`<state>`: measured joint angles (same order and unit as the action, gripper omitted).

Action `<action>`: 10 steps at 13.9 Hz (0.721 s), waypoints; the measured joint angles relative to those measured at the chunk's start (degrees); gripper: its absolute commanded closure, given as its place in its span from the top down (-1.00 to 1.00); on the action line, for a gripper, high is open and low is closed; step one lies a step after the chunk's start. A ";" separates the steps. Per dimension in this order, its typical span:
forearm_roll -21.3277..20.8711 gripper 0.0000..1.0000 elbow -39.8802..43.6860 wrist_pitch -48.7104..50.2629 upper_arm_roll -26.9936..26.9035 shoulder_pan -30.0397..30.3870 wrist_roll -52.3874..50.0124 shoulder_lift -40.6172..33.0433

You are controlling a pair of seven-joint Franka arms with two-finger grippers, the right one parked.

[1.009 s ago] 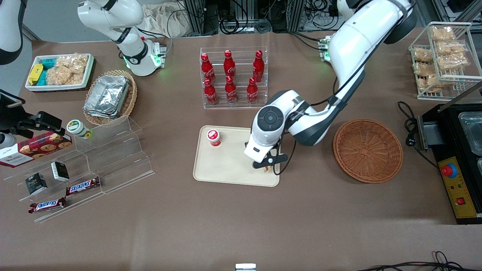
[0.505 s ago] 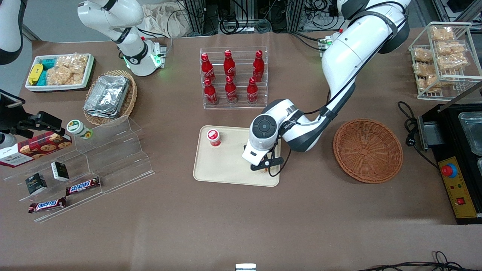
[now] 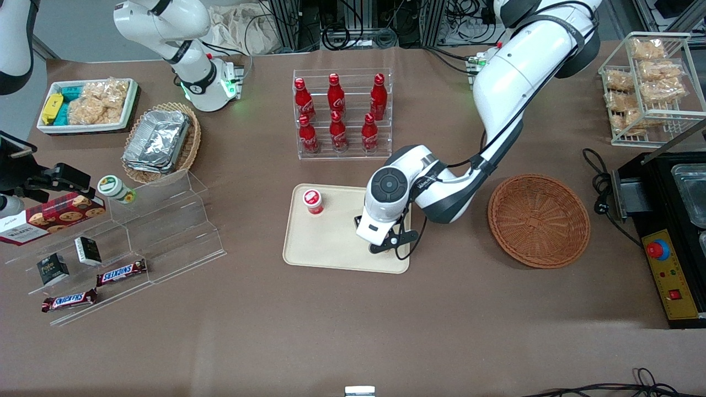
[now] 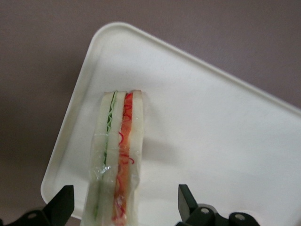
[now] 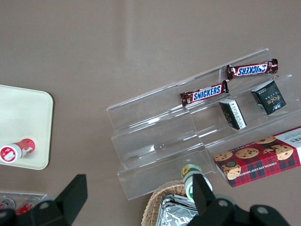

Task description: Place sandwich from basket to tray

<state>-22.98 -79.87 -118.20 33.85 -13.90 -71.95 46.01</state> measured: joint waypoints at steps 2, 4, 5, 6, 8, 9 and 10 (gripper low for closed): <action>-0.03 1.00 1.14 3.71 0.02 0.68 -2.89 -4.44; 0.11 1.00 1.44 9.08 0.00 2.64 -3.85 -10.97; 0.57 1.00 1.43 11.48 0.00 4.24 -3.90 -14.15; 1.31 1.00 1.40 13.55 -0.01 6.16 -3.80 -17.00; 3.99 1.00 1.34 17.10 -0.05 10.77 -0.74 -21.81; 5.72 1.00 1.28 19.04 -0.09 13.16 2.31 -23.85; 7.27 1.00 1.20 21.06 -0.12 15.43 5.50 -25.59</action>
<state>-15.71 -78.67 -97.14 33.73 1.53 -66.45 20.42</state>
